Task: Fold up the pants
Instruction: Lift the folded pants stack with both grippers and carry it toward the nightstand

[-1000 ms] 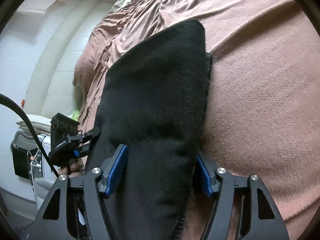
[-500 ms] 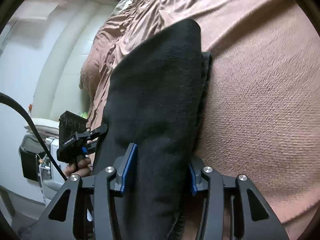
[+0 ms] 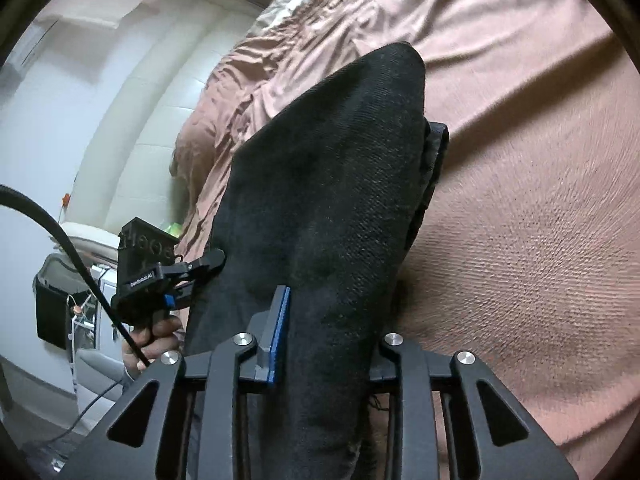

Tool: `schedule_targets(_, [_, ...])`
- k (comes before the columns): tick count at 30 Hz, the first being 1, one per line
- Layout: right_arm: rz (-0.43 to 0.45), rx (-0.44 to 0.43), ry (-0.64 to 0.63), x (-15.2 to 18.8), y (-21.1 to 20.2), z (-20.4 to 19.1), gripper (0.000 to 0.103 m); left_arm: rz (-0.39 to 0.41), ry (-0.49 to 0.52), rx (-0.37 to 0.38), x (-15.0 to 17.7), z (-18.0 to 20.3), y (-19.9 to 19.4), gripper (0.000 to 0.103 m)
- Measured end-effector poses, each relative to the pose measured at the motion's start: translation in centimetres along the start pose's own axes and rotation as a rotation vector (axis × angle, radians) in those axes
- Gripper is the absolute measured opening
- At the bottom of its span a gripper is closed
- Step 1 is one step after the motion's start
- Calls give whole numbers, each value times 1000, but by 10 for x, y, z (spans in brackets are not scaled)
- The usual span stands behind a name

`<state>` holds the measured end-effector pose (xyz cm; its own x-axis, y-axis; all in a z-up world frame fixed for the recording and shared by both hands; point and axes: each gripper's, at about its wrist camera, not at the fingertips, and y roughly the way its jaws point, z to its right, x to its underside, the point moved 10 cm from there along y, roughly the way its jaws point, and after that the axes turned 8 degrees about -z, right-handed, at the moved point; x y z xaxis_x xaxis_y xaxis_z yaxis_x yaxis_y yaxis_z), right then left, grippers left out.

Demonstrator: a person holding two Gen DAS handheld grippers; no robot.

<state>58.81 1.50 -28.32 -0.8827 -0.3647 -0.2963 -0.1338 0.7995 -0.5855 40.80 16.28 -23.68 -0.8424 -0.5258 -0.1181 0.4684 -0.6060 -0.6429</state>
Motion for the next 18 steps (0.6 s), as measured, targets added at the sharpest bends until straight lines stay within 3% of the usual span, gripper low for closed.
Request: schedule_targets(18, [156, 54, -151, 42, -43, -70, 23, 121, 125, 30, 25, 63, -63, 35])
